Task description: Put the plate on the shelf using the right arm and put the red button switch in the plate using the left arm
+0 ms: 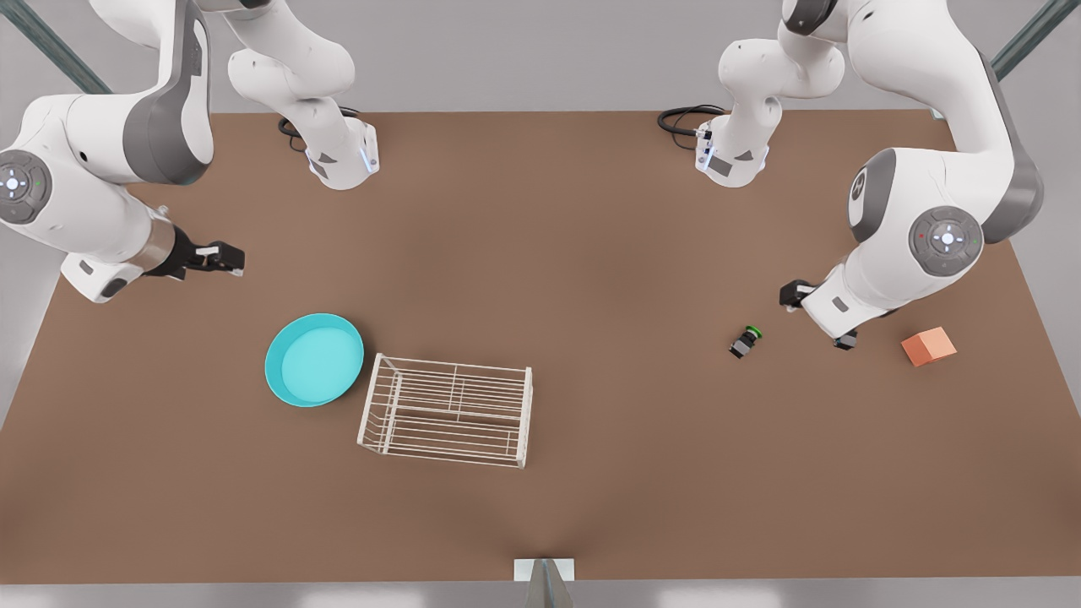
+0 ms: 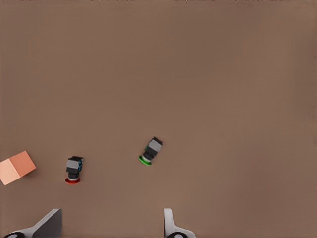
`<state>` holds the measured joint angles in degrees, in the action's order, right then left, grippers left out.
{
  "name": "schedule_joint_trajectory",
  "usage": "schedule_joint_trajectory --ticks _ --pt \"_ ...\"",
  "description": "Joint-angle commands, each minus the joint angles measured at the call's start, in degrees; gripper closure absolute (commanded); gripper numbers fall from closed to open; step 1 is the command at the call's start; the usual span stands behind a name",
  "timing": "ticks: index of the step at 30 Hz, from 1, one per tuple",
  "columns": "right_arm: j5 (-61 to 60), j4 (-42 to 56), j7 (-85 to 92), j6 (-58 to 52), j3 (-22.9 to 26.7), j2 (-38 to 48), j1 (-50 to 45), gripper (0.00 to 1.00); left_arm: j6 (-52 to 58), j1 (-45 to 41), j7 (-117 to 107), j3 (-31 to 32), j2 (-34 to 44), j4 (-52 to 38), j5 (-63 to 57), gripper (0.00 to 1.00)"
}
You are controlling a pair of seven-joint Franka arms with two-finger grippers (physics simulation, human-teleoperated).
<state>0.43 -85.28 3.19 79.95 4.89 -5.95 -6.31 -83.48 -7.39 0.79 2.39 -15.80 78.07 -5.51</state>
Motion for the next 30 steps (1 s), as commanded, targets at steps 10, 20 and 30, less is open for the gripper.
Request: schedule_joint_trajectory --ticks 10,20,30 --pt "-13.70 -7.44 12.72 29.38 0.12 -18.66 8.51 0.00 -1.07 0.00 0.00 -0.10 -0.28 0.15 -0.03 0.00" --pt "-11.06 -21.33 19.93 47.14 0.29 -21.21 12.29 0.00 -0.90 0.27 -0.09 -0.19 -0.46 0.24 -0.12 0.00" --pt "-12.29 -29.95 21.51 53.82 0.03 -23.32 12.29 0.00 -0.55 0.27 -0.09 -0.28 -0.72 0.59 -0.12 0.00"
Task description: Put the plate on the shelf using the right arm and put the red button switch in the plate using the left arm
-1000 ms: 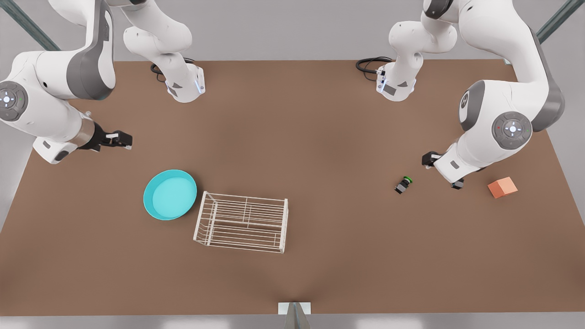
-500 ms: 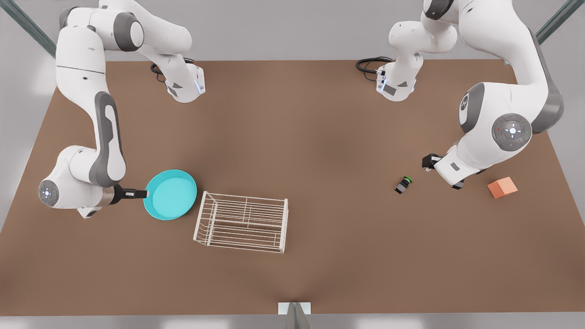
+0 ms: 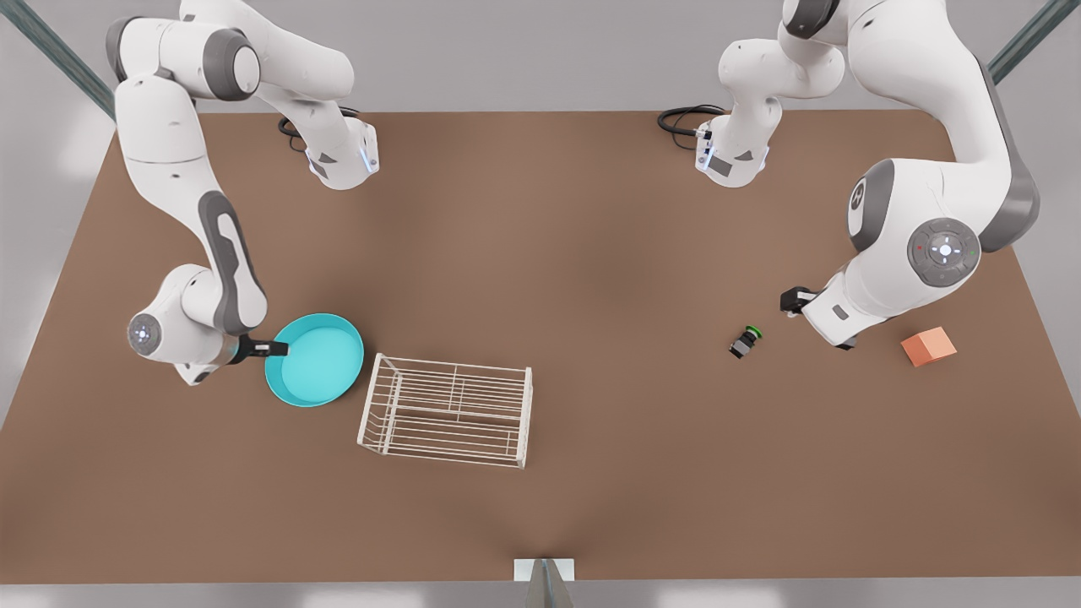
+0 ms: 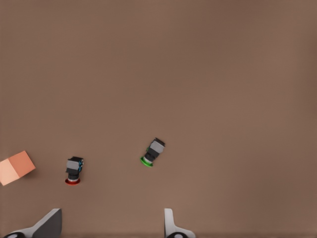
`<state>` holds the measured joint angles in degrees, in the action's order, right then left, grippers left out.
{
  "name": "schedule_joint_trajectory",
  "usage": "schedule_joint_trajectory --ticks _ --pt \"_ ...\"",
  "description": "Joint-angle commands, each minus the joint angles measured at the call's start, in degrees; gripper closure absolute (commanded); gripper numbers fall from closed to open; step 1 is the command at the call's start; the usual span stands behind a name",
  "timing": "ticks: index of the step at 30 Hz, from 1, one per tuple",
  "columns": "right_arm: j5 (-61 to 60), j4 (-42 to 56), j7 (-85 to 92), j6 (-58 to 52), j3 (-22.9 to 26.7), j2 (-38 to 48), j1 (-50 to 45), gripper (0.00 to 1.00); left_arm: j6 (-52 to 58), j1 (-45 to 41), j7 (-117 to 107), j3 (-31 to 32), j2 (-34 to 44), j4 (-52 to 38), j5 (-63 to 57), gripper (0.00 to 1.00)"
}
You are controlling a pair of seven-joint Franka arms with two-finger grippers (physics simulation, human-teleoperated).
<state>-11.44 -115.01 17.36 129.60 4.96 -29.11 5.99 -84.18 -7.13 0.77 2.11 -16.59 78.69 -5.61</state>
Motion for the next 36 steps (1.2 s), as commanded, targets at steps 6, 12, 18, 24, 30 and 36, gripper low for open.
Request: schedule_joint_trajectory --ticks 6,12,18,24,30,36 --pt "-1.92 -0.66 7.34 3.91 -0.39 -1.21 -0.02 0.04 0.15 0.01 -0.07 0.00 -0.11 -0.03 -0.01 0.00" --pt "-2.88 -0.57 8.13 3.38 -0.83 -1.82 -0.11 0.40 0.15 0.01 0.02 0.00 -0.20 0.14 -0.01 0.00" --pt "-2.88 0.31 9.01 1.97 -0.83 -2.09 -0.02 0.79 0.15 0.01 0.02 0.00 -0.20 0.15 -0.01 0.00" --pt "-6.05 2.24 17.18 -4.96 -0.74 1.42 0.68 0.79 0.06 0.01 0.02 -0.08 -0.20 -0.03 -0.10 0.00" --pt "-8.77 8.57 25.88 -15.52 -0.65 4.24 2.79 0.79 -19.79 3.08 23.83 -8.87 -6.61 8.05 0.07 0.00" --pt "-14.92 23.95 26.59 -27.38 -0.92 2.92 1.13 0.79 -36.94 5.54 45.88 -14.23 -10.22 19.92 0.16 0.00"
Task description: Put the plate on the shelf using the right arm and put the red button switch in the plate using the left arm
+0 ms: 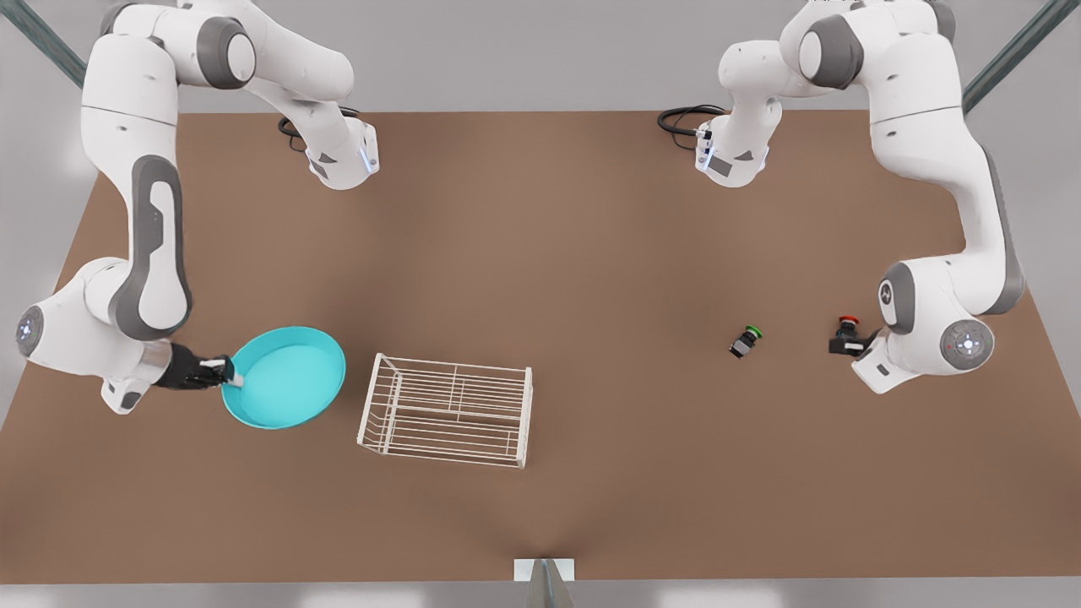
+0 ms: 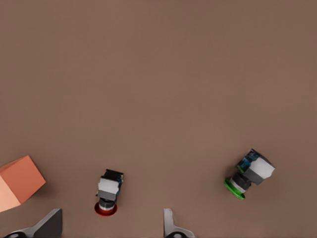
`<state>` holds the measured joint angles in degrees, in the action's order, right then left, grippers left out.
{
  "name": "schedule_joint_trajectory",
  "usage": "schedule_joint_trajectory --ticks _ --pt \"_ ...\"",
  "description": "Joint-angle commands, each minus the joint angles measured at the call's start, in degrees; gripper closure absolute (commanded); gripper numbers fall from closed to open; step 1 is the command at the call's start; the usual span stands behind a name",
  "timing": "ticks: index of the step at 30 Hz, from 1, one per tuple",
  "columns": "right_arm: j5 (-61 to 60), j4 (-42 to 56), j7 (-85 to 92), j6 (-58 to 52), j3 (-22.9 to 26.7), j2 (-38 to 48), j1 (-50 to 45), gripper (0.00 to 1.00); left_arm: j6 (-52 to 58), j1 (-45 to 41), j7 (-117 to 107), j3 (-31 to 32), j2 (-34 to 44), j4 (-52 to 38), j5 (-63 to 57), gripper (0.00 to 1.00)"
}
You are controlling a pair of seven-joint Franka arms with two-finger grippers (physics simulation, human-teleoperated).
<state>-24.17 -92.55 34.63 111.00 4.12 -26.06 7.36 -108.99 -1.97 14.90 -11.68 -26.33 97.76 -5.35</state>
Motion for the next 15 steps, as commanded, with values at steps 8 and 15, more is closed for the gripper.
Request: schedule_joint_trajectory --ticks 8,15 --pt "-9.66 13.01 -0.17 -13.97 -2.45 -3.38 -6.48 0.79 -24.26 2.06 38.10 -3.61 -1.71 13.15 3.16 0.00" --pt "-10.81 26.98 -24.96 -8.62 -7.72 -14.01 -13.95 0.79 -25.57 2.85 39.06 -3.88 -4.96 15.09 3.16 0.00"
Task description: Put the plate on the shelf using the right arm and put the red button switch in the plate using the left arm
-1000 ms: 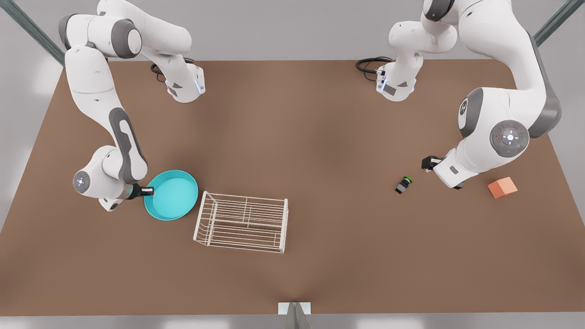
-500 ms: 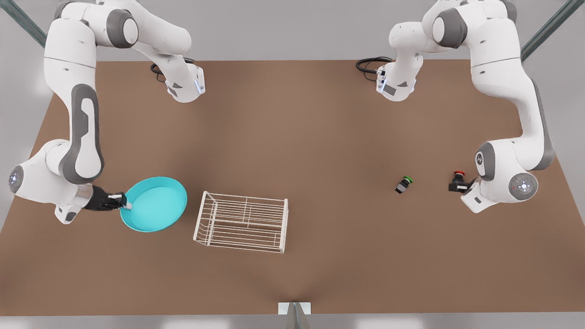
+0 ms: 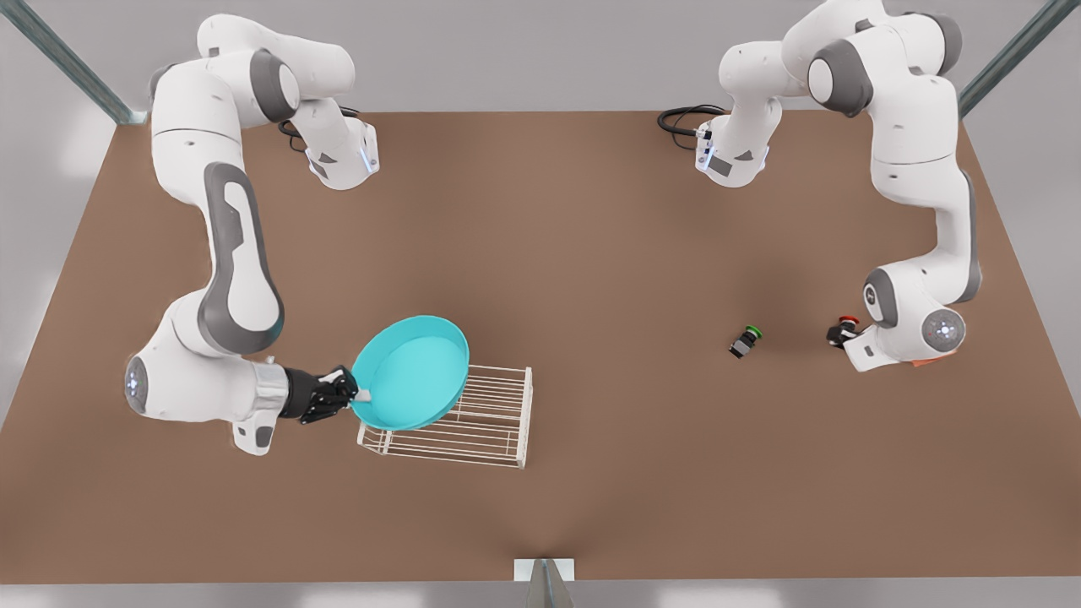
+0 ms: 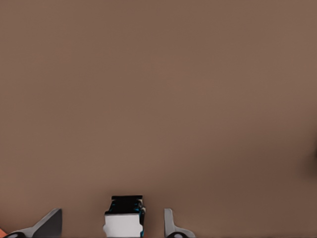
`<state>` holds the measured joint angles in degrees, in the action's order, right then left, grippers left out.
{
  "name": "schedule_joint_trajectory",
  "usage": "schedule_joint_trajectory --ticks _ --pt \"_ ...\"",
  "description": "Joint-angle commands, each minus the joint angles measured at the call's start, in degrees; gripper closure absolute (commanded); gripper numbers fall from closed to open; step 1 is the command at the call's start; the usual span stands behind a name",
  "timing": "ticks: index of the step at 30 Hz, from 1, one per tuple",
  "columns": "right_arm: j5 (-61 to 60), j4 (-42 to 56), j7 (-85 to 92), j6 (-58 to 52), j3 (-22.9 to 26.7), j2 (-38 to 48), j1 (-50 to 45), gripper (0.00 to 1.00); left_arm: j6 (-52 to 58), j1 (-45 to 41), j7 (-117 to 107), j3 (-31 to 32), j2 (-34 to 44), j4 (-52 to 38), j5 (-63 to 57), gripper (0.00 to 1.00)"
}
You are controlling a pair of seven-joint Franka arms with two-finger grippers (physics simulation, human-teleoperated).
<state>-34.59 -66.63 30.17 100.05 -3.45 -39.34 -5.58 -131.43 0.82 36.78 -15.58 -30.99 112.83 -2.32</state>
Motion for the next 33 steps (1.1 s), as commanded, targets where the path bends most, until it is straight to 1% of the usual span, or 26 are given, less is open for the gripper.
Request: schedule_joint_trajectory --ticks 1,3,6,7,8,9,11,18,23,24,25,29,30,31,32,33 --pt "-0.39 2.38 -20.68 4.45 -0.06 -2.58 -2.42 0.79 -3.74 0.14 17.10 0.02 -0.38 0.73 0.12 0.00" --pt "-0.30 2.56 -20.59 7.35 0.03 -3.73 -3.74 0.79 -3.92 0.58 17.10 -0.06 -1.53 0.99 1.09 0.00" --pt "0.93 1.77 -20.33 7.35 0.20 -3.73 -4.09 0.79 -4.10 0.67 16.92 -0.06 -1.44 0.99 1.88 0.00" --pt "1.11 1.68 -20.33 7.44 0.29 -3.81 -4.18 0.79 -4.01 0.58 15.52 0.02 -1.26 0.99 1.88 0.11" --pt "2.07 1.59 -20.33 7.44 0.29 -3.81 -4.35 0.79 -3.66 0.58 15.08 -0.06 -1.18 1.08 1.88 0.28" --pt "2.95 1.50 -20.33 7.44 0.29 -3.81 -4.53 0.79 -3.48 0.58 15.08 -0.06 -1.09 0.99 1.88 0.34" --pt "3.22 1.24 -20.33 7.88 0.64 -4.25 -4.88 0.79 -3.48 0.49 13.50 0.02 -1.18 0.99 1.88 0.35" --pt "8.31 1.15 -20.42 9.90 0.64 -5.40 -6.29 0.79 1.97 0.58 -5.57 0.02 -0.56 0.99 1.88 0.34" --pt "8.93 0.89 -20.77 10.52 0.38 -6.10 -6.99 0.79 1.53 0.58 -9.97 -0.06 -0.65 0.82 4.08 0.33" --pt "9.02 0.27 -20.77 10.43 0.29 -6.01 -7.08 0.75 1.35 0.58 -9.97 -0.06 -0.65 0.73 4.08 0.33" --pt "9.10 0.27 -20.42 10.34 0.29 -6.01 -6.99 0.00 1.35 0.58 -9.97 0.02 -0.65 0.64 4.08 0.33" --pt "8.67 0.27 -20.33 9.99 0.20 -5.66 -6.73 0.00 1.09 0.49 -9.97 -0.06 -0.74 0.55 3.90 0.34" --pt "8.58 0.27 -20.42 9.99 0.11 -4.96 -6.73 0.00 1.00 0.49 -9.97 0.02 -0.82 0.55 3.82 0.40" --pt "9.10 0.27 -20.33 9.38 0.20 -1.97 -6.82 0.00 0.21 0.49 -9.97 0.02 -0.91 0.55 3.73 0.43" --pt "10.07 0.18 -20.59 3.93 0.90 1.80 -6.64 0.00 -0.32 0.49 -9.88 0.02 -1.00 0.55 3.73 0.43" --pt "17.35 0.18 -20.77 -2.04 1.43 5.50 -6.38 0.00 -0.32 0.41 -9.97 0.02 -1.00 0.55 3.73 0.43"
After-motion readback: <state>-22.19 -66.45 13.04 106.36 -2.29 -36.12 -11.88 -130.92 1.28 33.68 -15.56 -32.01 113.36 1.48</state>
